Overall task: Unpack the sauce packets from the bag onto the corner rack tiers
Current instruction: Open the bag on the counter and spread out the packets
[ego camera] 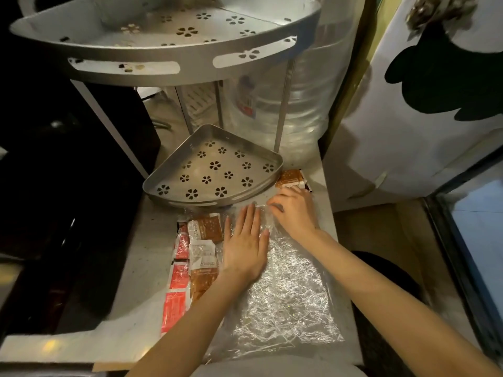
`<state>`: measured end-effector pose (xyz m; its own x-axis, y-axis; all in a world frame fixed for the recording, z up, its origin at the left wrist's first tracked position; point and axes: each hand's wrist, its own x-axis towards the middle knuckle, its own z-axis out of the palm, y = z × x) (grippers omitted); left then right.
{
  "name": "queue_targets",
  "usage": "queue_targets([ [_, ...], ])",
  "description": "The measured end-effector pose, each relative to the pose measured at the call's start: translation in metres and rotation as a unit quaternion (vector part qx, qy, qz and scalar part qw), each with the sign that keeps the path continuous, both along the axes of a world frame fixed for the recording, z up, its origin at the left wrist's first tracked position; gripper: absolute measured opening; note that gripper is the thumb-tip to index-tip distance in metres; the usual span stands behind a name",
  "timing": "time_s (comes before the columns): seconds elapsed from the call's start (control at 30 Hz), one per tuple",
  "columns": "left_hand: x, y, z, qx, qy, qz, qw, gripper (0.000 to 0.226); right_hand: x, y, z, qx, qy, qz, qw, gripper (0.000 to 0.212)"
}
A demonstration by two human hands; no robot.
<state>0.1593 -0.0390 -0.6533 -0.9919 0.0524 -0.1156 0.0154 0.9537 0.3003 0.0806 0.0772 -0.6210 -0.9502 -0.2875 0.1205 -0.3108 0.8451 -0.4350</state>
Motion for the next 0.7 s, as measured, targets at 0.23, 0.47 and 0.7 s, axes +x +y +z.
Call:
queue_targets([
  [0.23, 0.001, 0.0, 0.002, 0.003, 0.002, 0.001, 1.0, 0.058, 0.004, 0.003, 0.007, -0.038, 0.041, 0.0, 0.998, 0.009],
  [0.47, 0.002, -0.002, 0.006, 0.011, 0.002, -0.006, 1.0, 0.068, 0.013, 0.024, 0.019, -0.199, 0.001, -0.053, 0.979, 0.008],
  [0.7, 0.003, -0.005, 0.005, 0.035, 0.005, -0.014, 0.999, 0.066, 0.028, 0.053, 0.022, -0.408, -0.096, -0.179, 0.89, 0.005],
])
